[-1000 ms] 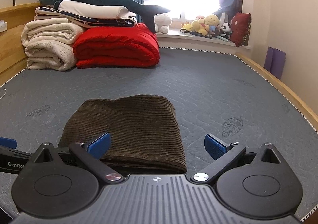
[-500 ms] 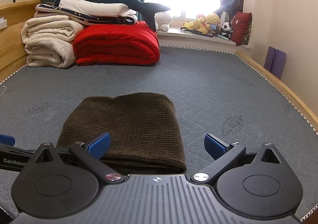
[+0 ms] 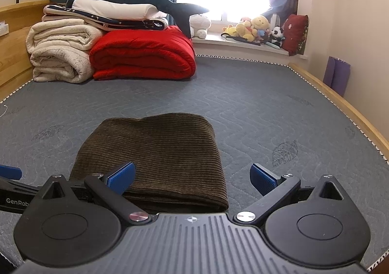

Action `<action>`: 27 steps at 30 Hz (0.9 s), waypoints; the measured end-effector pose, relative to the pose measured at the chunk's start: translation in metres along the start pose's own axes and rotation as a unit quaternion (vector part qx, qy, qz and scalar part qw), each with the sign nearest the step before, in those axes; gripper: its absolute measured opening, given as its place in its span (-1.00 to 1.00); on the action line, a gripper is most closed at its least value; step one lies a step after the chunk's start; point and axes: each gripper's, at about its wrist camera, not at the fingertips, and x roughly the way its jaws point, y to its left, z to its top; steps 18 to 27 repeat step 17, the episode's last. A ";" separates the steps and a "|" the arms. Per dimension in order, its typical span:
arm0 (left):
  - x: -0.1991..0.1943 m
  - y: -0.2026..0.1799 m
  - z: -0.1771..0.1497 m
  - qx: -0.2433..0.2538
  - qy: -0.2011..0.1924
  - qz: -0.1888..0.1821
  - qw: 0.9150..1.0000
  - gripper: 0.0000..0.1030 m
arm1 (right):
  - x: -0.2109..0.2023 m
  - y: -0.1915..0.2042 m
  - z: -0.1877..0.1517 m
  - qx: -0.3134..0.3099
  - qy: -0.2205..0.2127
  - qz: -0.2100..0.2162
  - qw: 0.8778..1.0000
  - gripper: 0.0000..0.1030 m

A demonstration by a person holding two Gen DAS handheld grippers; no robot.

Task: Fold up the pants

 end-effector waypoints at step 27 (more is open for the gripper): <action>-0.003 -0.005 -0.003 0.014 -0.018 0.006 1.000 1.00 | 0.001 -0.003 -0.001 -0.007 0.000 0.016 1.000 0.95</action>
